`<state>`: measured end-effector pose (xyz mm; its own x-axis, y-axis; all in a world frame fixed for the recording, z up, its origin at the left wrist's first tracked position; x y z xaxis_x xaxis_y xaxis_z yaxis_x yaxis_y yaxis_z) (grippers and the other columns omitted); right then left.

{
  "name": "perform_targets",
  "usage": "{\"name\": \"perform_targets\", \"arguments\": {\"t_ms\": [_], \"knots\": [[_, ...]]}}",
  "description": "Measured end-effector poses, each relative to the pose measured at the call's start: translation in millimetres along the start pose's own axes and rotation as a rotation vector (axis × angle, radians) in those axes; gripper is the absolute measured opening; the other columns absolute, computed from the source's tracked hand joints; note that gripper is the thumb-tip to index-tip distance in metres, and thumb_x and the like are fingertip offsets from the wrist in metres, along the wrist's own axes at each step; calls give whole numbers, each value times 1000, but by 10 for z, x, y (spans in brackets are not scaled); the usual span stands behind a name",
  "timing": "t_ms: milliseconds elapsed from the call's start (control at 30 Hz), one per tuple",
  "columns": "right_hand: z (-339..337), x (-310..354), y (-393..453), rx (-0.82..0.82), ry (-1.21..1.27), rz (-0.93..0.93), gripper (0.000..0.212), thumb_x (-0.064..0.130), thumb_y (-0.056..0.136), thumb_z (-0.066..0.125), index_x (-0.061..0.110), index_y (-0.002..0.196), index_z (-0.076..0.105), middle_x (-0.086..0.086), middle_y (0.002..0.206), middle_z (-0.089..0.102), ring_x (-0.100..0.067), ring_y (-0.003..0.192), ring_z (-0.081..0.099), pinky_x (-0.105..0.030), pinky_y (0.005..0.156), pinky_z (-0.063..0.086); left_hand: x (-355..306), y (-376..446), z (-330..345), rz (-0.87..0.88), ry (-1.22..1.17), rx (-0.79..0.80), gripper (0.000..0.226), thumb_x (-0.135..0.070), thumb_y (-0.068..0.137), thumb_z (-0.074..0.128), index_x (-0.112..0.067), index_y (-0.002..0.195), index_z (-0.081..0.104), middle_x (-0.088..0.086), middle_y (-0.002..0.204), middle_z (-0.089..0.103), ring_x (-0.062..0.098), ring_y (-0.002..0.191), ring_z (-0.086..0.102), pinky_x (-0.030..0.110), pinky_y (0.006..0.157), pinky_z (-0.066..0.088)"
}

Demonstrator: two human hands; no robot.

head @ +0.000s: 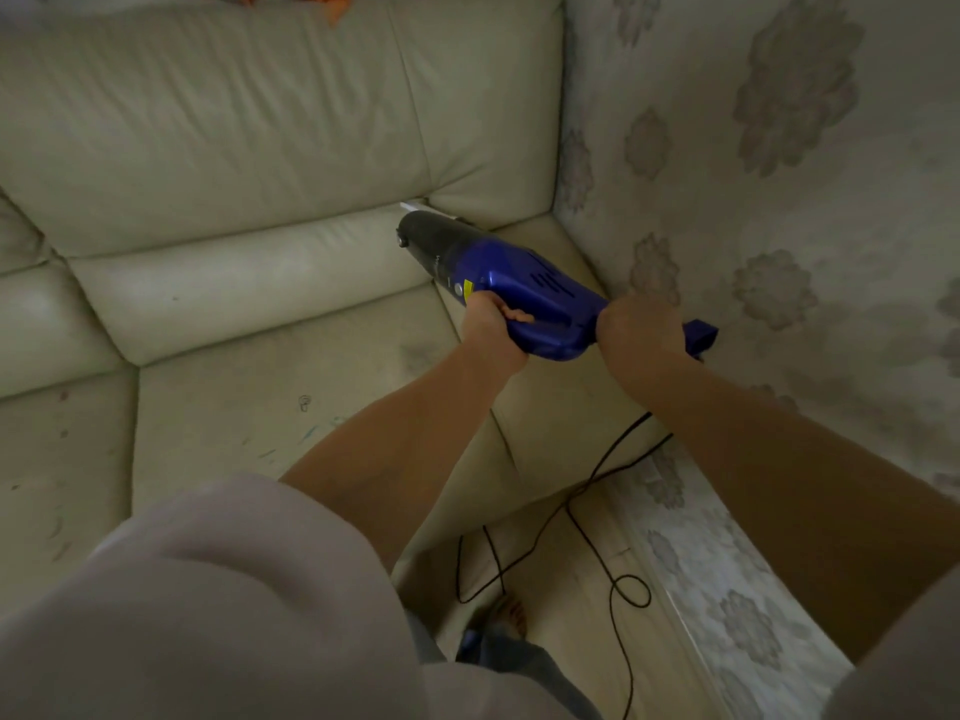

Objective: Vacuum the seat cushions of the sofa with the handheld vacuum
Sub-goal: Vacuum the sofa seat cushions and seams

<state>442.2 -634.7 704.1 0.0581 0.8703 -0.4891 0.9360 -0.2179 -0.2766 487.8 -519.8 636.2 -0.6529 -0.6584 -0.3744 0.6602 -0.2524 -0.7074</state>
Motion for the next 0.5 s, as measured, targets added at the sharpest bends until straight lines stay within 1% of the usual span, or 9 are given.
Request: {"name": "perform_targets", "arguments": {"t_ms": [100,200,267,300,367,400,433,467,500], "knots": [[57,-83,-9,9,-9,13,21,0,92,49,6,106,63,-9,101,64,-26,91,66,-37,81,57,66,33,85,-18,9,22,19,-2,79,41,-15,66,41,-5,49,35,8,35,35,16,38,36],[127,-136,-29,57,53,31,18,0,94,46,7,105,58,-9,99,62,-24,87,64,-33,81,53,58,58,216,-6,62,35,24,-3,82,40,-16,62,36,-5,43,33,8,34,32,15,36,34],[184,-190,-65,79,92,37,12,1,95,44,10,92,51,-7,78,52,-21,68,54,-32,73,46,106,67,279,-6,88,35,26,-3,81,40,-16,60,34,-5,42,33,8,34,31,15,36,34],[213,-212,-76,82,105,34,15,2,96,43,10,84,47,-6,72,46,-20,63,50,-32,70,43,148,63,280,-9,89,33,26,-3,81,40,-17,59,33,-5,41,33,8,34,31,15,36,34],[240,-241,-114,79,111,4,31,2,96,42,10,67,38,-4,67,39,-18,56,42,-31,68,38,222,46,261,-3,79,24,26,-3,80,41,-17,59,33,-5,42,34,8,34,31,15,37,34],[256,-246,-142,76,109,-9,35,1,96,41,12,64,35,-3,64,36,-18,54,39,-31,68,37,249,40,240,-3,70,15,26,-2,79,41,-17,59,34,-5,42,34,8,34,32,15,37,34],[277,-244,-161,64,112,-19,34,1,96,41,12,64,37,-3,64,37,-18,55,41,-31,67,37,264,24,216,0,65,6,26,-3,78,42,-17,59,34,-5,43,35,8,34,32,15,37,35],[290,-237,-178,53,114,-26,29,1,96,42,11,68,42,-3,66,42,-19,62,51,-31,67,38,264,-1,190,7,61,-1,26,-3,78,43,-17,58,34,-5,44,35,8,34,33,15,37,35],[294,-224,-189,41,111,-39,23,1,96,42,9,77,51,-3,74,52,-20,75,61,-30,68,41,257,-32,167,16,48,-5,26,-3,78,43,-17,58,34,-5,44,35,8,33,33,16,37,35]]}}
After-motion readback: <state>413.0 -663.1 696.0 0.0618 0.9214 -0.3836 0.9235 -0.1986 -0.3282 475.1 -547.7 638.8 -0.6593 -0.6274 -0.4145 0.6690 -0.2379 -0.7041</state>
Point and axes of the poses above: each hand's wrist, its own y-axis towards the middle knuckle, its own z-axis out of the palm, x = y × z, the point moved 4 cm from there along y, towards the middle knuckle
